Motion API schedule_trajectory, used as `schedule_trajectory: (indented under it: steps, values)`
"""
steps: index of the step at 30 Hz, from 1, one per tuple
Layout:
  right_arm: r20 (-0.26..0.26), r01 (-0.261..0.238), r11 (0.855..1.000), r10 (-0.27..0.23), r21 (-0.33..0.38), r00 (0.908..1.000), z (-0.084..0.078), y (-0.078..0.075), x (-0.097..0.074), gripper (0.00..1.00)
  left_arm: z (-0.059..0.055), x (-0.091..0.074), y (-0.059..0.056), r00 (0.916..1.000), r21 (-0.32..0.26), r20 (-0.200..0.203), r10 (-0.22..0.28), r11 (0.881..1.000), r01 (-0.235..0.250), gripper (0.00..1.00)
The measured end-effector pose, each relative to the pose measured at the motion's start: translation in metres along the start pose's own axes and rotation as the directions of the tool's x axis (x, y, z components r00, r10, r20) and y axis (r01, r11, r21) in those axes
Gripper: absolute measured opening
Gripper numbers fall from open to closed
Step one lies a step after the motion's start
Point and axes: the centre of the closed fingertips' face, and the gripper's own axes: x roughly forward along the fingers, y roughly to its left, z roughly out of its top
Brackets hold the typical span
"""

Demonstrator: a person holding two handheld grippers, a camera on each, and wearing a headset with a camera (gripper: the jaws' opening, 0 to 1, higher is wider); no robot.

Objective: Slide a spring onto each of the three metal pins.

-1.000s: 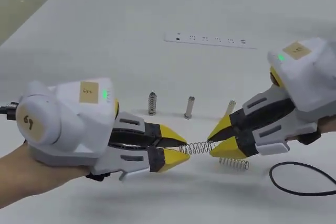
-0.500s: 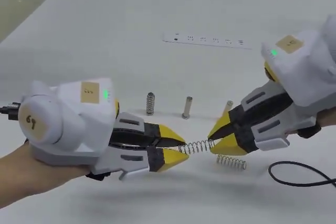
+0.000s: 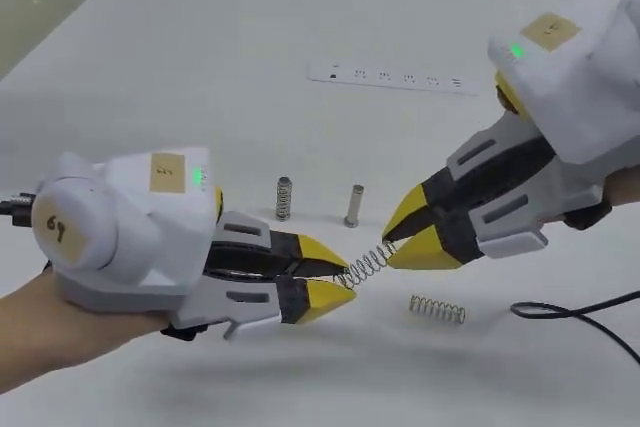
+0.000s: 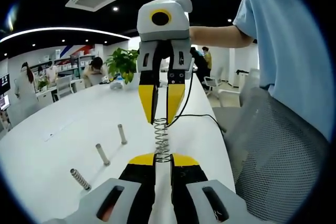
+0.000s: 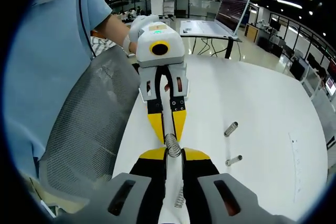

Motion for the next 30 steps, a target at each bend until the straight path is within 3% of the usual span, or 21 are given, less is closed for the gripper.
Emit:
schedule_trajectory:
  steps: [30]
  values:
    - [-0.061,-0.014,0.990,0.006,-0.143,0.9982,0.014,-0.001,0.007,0.08,-0.002,-0.004,0.004,0.9992,0.001,0.005,0.040,0.999,-0.040,0.02]
